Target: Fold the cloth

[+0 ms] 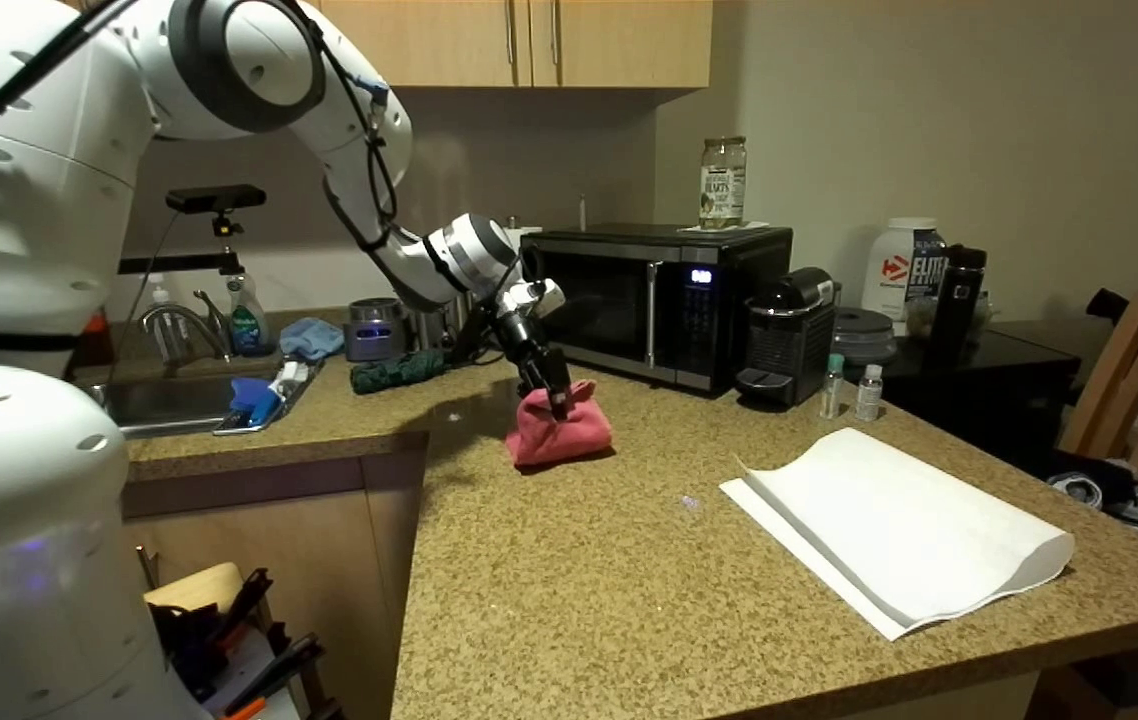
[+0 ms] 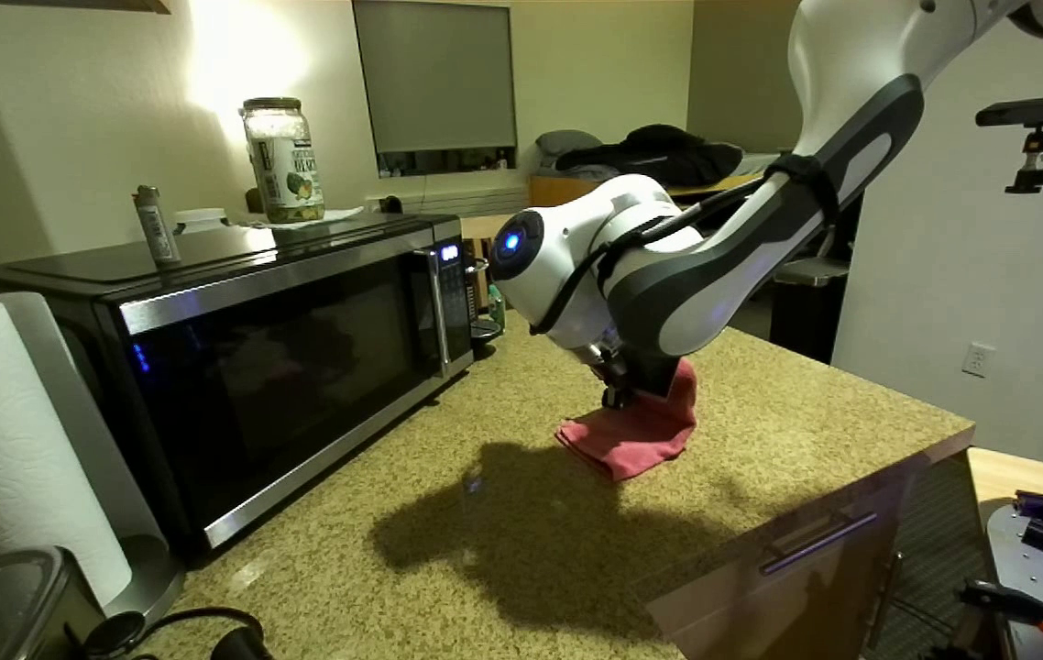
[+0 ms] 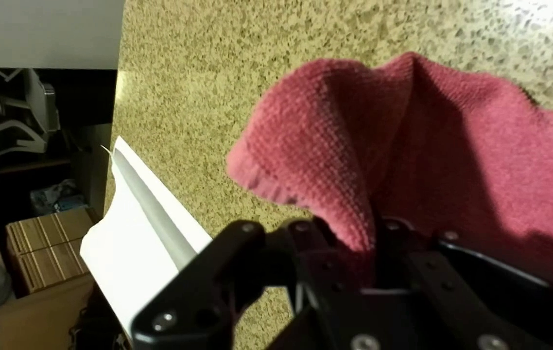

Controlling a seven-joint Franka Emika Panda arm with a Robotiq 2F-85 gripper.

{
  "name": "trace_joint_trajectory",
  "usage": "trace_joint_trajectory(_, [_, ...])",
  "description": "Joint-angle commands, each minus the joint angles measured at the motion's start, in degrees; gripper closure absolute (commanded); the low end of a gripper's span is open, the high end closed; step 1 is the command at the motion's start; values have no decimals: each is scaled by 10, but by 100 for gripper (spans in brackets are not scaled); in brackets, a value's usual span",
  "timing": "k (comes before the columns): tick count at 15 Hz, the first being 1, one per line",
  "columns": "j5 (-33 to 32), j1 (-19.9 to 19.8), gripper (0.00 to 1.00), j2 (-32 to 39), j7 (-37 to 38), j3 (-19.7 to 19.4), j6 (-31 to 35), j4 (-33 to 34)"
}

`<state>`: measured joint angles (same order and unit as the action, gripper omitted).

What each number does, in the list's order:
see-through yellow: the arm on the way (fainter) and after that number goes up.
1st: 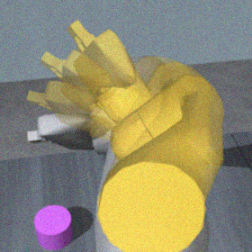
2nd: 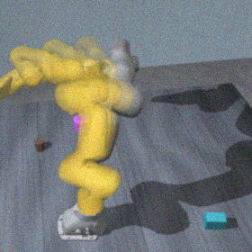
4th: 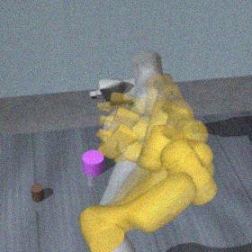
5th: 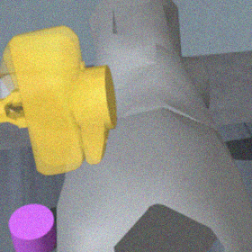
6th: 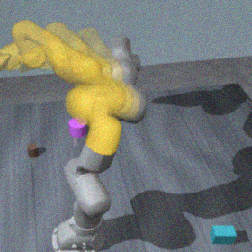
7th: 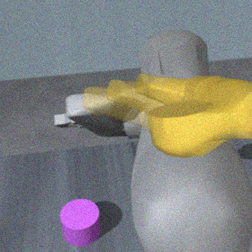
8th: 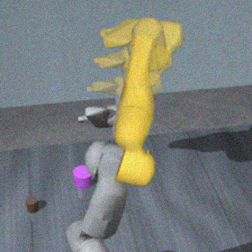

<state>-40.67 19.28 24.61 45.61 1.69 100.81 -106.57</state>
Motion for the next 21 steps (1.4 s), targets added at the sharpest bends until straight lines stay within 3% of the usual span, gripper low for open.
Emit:
trace_joint_trajectory(1, [-5, 2, 95, 8, 18, 15, -26, 16])
trace_joint_trajectory(12, [-9, 17, 93, 45, 17, 25, -34, 39])
trace_joint_trajectory(14, [-10, 21, 64, 54, 20, 23, -41, 45])
trace_joint_trajectory(21, [-8, 26, 21, 65, 32, 22, -62, 56])
